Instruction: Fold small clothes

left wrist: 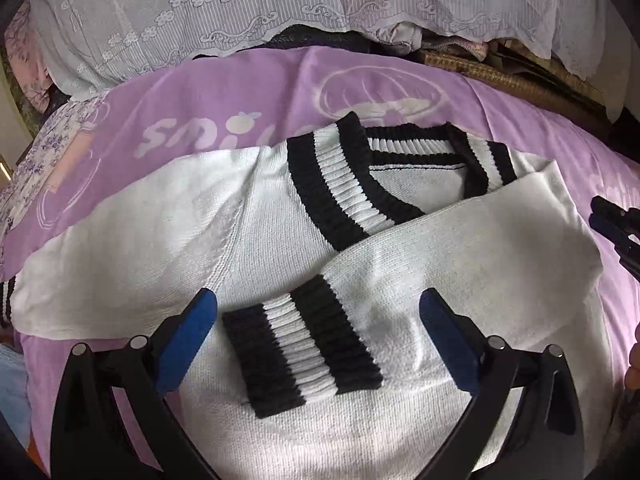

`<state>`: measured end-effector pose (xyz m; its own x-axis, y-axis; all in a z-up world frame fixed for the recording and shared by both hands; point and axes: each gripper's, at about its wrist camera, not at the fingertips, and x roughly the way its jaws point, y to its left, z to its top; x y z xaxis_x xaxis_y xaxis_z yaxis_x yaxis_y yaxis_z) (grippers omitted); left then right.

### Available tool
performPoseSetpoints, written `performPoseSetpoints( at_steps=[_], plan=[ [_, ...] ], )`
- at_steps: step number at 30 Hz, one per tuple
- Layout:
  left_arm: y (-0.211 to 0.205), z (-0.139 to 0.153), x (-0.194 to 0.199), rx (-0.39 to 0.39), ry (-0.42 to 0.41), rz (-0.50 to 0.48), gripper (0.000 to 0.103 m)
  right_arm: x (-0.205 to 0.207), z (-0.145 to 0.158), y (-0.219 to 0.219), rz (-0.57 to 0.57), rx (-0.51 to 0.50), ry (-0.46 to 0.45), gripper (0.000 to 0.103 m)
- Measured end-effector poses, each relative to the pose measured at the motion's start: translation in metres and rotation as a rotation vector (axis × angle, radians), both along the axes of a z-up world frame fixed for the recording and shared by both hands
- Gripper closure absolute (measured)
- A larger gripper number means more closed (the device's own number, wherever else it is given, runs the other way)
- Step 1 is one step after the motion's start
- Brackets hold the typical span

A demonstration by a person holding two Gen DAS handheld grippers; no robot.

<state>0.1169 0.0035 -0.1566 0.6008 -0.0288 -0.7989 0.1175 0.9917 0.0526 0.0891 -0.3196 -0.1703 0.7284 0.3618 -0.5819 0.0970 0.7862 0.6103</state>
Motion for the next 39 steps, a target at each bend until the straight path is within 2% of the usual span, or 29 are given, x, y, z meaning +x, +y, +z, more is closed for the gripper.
performPoseSetpoints(
  at_steps=[1,3,4,6,8,11,15,19,21,23,25,26,27,29,34,37,39],
  plan=[
    [-0.002,-0.005,0.000,0.022,0.019,-0.006,0.004,-0.008,-0.003,0.007,0.009,-0.041,0.015,0.042],
    [-0.004,-0.029,0.011,0.049,0.112,-0.008,0.004,-0.013,-0.020,0.020,0.018,-0.157,0.063,0.043],
    [0.001,-0.030,0.011,0.003,0.104,0.008,0.004,-0.016,-0.025,0.023,0.012,-0.198,0.050,0.043],
    [0.011,-0.021,0.004,-0.031,0.125,0.024,0.004,-0.021,-0.018,0.022,-0.010,-0.213,0.056,0.042],
    [0.028,-0.010,-0.011,-0.056,0.088,0.056,0.004,-0.044,-0.005,0.024,-0.009,-0.190,-0.034,0.042],
    [0.073,-0.003,-0.032,-0.088,0.057,0.146,0.004,-0.073,0.004,0.027,-0.007,-0.203,-0.094,0.030],
    [0.163,-0.014,-0.041,-0.240,0.092,0.364,0.005,-0.098,-0.004,0.020,-0.027,-0.148,-0.096,0.029],
    [0.222,-0.016,-0.042,-0.530,0.065,0.482,0.005,-0.097,-0.019,0.015,-0.023,-0.079,-0.038,0.029],
    [0.238,-0.019,-0.035,-0.564,0.057,0.527,0.004,-0.098,-0.021,0.014,-0.019,-0.066,-0.036,0.029],
    [0.256,-0.026,-0.027,-0.629,0.064,0.568,0.005,-0.099,-0.022,0.014,-0.016,-0.058,-0.044,0.029],
    [0.269,-0.025,-0.022,-0.689,0.038,0.610,0.005,-0.098,-0.023,0.014,-0.009,-0.050,-0.046,0.029],
    [0.272,-0.023,-0.018,-0.694,0.027,0.620,0.005,-0.097,-0.024,0.014,-0.006,-0.045,-0.044,0.028],
    [0.276,-0.022,-0.014,-0.682,0.015,0.632,0.008,-0.097,-0.025,0.014,-0.001,-0.039,-0.041,0.026],
    [0.284,-0.023,-0.010,-0.634,0.016,0.684,0.039,-0.096,-0.025,0.015,0.006,-0.035,-0.043,0.024],
    [0.291,-0.023,-0.017,-0.616,0.001,0.712,0.070,-0.094,-0.024,0.018,0.022,-0.047,-0.043,0.020],
    [0.282,-0.017,-0.018,-0.557,-0.012,0.696,0.088,-0.092,-0.023,0.020,0.037,-0.053,-0.043,0.016],
    [0.270,-0.007,-0.016,-0.484,-0.034,0.659,0.094,-0.092,-0.023,0.021,0.042,-0.061,-0.042,0.015]
  ],
)
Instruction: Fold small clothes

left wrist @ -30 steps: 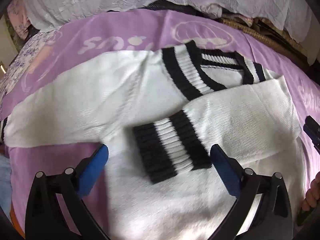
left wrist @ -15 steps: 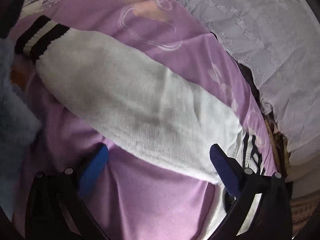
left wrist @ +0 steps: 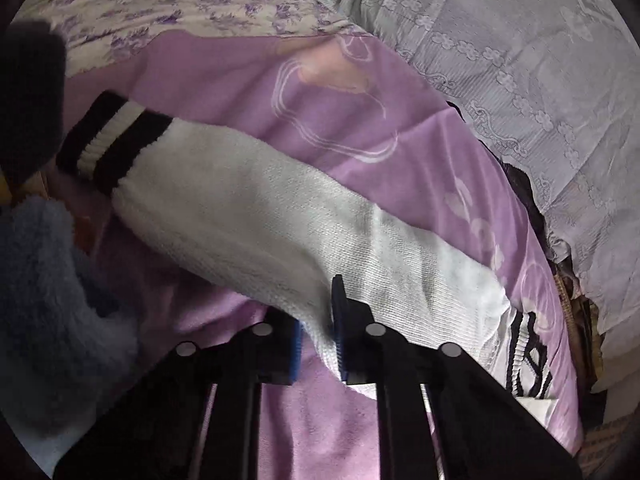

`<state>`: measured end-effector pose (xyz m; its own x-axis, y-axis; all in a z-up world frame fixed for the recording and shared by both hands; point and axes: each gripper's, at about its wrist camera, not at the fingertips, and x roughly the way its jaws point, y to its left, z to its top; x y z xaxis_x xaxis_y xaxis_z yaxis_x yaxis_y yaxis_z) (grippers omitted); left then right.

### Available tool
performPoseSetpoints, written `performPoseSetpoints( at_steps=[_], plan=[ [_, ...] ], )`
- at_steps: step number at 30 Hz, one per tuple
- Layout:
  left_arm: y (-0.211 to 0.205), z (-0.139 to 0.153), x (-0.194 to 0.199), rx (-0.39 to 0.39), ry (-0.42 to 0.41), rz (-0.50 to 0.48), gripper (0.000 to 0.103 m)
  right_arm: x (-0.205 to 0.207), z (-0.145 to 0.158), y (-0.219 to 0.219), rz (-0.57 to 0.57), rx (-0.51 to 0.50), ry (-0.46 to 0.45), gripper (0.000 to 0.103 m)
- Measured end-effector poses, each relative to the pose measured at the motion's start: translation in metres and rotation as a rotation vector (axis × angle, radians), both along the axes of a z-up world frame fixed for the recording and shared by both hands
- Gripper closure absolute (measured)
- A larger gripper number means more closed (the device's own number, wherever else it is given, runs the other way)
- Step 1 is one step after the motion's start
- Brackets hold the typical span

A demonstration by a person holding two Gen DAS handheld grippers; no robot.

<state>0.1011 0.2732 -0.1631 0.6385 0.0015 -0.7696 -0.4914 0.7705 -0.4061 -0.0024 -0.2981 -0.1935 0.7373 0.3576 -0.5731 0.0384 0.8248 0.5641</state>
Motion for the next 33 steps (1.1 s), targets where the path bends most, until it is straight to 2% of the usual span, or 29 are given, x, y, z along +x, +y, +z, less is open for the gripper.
performPoseSetpoints(
  at_steps=[3,5,14,20,23,27,33],
  plan=[
    [-0.022,0.018,0.000,0.125,-0.015,-0.036,0.097,0.001,0.000,0.001,0.005,-0.004,0.001,0.013],
    [-0.037,0.029,0.003,0.172,-0.022,-0.071,0.097,0.001,0.000,0.001,0.008,-0.003,0.002,0.012],
    [-0.090,0.074,0.011,0.269,-0.068,-0.214,0.097,-0.001,0.001,-0.004,-0.004,0.020,-0.013,0.012],
    [-0.144,0.099,0.010,0.355,-0.101,-0.319,0.097,-0.012,0.004,-0.027,-0.097,0.131,-0.073,0.012],
    [-0.176,0.107,0.010,0.402,-0.117,-0.378,0.097,-0.012,0.001,-0.033,-0.108,0.164,-0.066,0.012],
    [-0.221,0.110,0.010,0.449,-0.127,-0.456,0.097,-0.010,0.002,-0.030,-0.105,0.149,-0.058,0.012],
    [-0.284,0.099,0.007,0.520,-0.132,-0.564,0.097,-0.009,0.000,-0.033,-0.109,0.171,-0.057,0.012]
  ],
)
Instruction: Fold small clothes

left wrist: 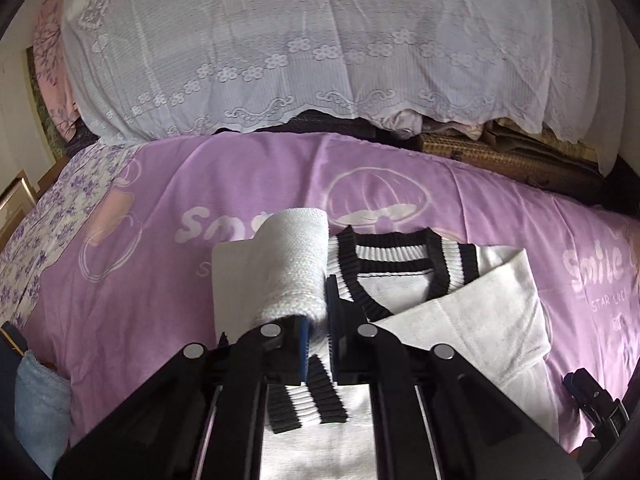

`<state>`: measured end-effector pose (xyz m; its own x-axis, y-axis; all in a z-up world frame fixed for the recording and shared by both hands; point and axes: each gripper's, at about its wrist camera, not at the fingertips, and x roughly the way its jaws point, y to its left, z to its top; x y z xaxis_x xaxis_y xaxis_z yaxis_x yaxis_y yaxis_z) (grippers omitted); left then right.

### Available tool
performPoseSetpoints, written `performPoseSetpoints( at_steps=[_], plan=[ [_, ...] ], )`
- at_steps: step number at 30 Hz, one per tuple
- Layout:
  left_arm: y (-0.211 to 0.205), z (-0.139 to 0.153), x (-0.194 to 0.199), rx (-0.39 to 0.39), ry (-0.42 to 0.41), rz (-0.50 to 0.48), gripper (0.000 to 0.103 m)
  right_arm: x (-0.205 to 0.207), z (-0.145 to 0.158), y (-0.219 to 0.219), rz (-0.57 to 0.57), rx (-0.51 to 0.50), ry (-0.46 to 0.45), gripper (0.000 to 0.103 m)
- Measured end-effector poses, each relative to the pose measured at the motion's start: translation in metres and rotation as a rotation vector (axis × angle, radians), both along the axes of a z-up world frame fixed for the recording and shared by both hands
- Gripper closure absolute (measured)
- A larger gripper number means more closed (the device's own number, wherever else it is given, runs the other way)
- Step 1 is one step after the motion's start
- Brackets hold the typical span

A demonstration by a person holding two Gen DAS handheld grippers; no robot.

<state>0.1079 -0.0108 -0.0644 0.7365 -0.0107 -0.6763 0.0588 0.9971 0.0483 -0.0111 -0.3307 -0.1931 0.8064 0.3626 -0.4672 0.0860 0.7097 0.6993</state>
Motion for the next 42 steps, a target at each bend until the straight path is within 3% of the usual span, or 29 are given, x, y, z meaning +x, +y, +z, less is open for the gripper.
performPoseSetpoints(
  at_steps=[3,8,10,12,13,14,15,16,18,20,23,25,29,31,35,37,40,42],
  plan=[
    [-0.028,-0.022,0.002,0.043,0.041,-0.055,0.096,0.000,0.000,0.000,0.000,0.000,0.000,0.012],
    [-0.063,-0.088,0.017,0.126,0.196,-0.102,0.094,0.001,-0.001,0.000,0.000,-0.002,0.002,0.012],
    [-0.073,-0.103,0.013,0.196,0.179,-0.103,0.093,0.001,-0.001,0.000,0.000,-0.004,0.003,0.012],
    [-0.082,-0.103,0.005,0.287,0.133,-0.106,0.086,0.002,-0.001,0.000,0.001,-0.007,0.005,0.011],
    [-0.084,-0.102,0.003,0.312,0.128,-0.103,0.076,0.003,-0.001,0.000,0.001,-0.008,0.005,0.011],
    [-0.082,-0.098,0.000,0.319,0.122,-0.102,0.057,0.003,-0.001,0.000,0.001,-0.010,0.006,0.011],
    [-0.078,-0.092,-0.005,0.295,0.114,-0.116,0.045,0.004,-0.001,0.001,0.003,-0.012,0.008,0.011],
    [-0.071,-0.083,-0.013,0.247,0.101,-0.145,0.025,0.004,-0.001,0.001,0.005,-0.013,0.008,0.011],
    [-0.053,-0.062,-0.030,0.177,0.044,-0.171,0.017,0.005,0.001,0.001,0.010,-0.017,0.009,0.011],
    [-0.028,-0.042,-0.044,0.162,-0.020,-0.153,0.008,0.004,0.005,0.006,0.030,-0.037,0.005,0.011],
    [0.018,-0.021,-0.049,0.131,-0.078,-0.072,0.004,0.004,0.023,0.036,0.111,-0.137,-0.023,0.011],
    [0.059,-0.014,-0.034,0.086,-0.068,0.034,0.004,0.003,0.041,0.075,0.193,-0.243,-0.065,0.011],
    [0.137,-0.032,0.016,-0.110,0.086,0.240,0.005,0.007,0.068,0.174,0.402,-0.472,-0.143,0.011],
    [0.150,-0.052,0.036,-0.133,0.169,0.257,0.005,0.010,0.074,0.224,0.487,-0.598,-0.189,0.011],
    [0.149,-0.086,0.055,-0.059,0.248,0.226,0.005,0.016,0.068,0.300,0.605,-0.811,-0.233,0.013],
    [0.158,-0.095,0.058,-0.095,0.266,0.250,0.005,0.020,0.062,0.327,0.659,-0.862,-0.231,0.017],
    [0.181,-0.090,0.060,-0.215,0.262,0.277,0.007,0.029,0.053,0.359,0.690,-0.961,-0.229,0.018],
    [0.189,-0.084,0.058,-0.232,0.242,0.281,0.007,0.039,0.043,0.373,0.696,-1.017,-0.207,0.022]
  ],
)
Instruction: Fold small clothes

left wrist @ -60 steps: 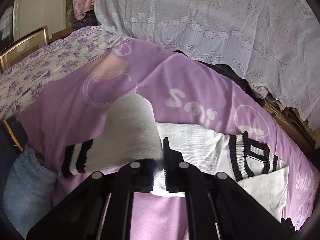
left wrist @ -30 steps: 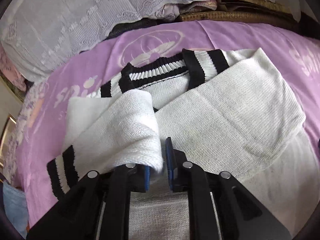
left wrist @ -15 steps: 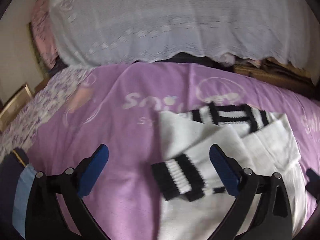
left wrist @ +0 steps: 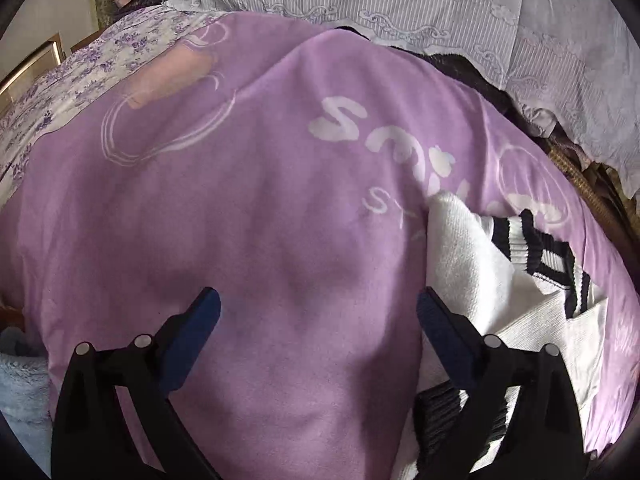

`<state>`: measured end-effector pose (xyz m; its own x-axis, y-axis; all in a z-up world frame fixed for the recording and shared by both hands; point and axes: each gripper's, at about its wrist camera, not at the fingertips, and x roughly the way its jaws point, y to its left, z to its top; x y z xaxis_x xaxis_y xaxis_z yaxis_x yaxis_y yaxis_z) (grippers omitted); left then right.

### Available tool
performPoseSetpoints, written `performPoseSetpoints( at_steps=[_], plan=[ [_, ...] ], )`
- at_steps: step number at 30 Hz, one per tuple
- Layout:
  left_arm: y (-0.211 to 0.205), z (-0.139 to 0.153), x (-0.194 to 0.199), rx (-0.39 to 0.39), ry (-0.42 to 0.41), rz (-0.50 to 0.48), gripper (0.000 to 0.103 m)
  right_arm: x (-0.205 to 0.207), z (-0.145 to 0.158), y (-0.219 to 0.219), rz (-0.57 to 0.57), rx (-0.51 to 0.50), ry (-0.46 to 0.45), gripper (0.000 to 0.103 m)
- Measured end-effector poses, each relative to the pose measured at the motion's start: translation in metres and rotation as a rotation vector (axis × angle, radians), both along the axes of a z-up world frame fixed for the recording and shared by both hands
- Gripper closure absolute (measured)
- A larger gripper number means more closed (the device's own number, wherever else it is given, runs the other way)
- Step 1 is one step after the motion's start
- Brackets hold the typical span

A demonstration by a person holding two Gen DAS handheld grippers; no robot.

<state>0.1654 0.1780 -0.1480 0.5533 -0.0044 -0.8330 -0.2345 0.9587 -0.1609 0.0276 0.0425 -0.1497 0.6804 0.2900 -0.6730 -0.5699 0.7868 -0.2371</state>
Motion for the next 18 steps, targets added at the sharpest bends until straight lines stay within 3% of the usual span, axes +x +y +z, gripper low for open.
performPoseSetpoints(
  at_steps=[1,3,5,7,12,16,18],
  plan=[
    [0.002,0.002,-0.001,0.010,-0.007,0.005,0.007,0.006,-0.005,0.004,-0.016,-0.028,0.000,0.025],
    [0.002,0.004,-0.002,0.033,-0.010,0.011,0.007,0.018,-0.013,0.004,-0.055,-0.051,0.012,0.046],
    [0.000,0.004,-0.001,0.036,-0.004,0.002,0.007,0.028,-0.010,-0.004,-0.104,-0.012,0.019,0.056],
    [-0.002,0.003,0.000,0.041,0.002,-0.007,0.007,0.027,0.003,-0.021,-0.136,0.088,0.016,0.087],
    [-0.021,0.006,-0.004,0.075,-0.018,-0.057,0.007,0.032,0.034,-0.090,-0.243,0.352,0.063,0.092],
    [-0.052,0.006,-0.009,0.179,-0.039,-0.106,0.007,0.038,0.045,-0.151,-0.343,0.467,0.066,0.092],
    [-0.064,0.006,-0.012,0.214,-0.052,-0.124,0.007,0.043,0.046,-0.179,-0.389,0.514,0.068,0.098]
  ],
)
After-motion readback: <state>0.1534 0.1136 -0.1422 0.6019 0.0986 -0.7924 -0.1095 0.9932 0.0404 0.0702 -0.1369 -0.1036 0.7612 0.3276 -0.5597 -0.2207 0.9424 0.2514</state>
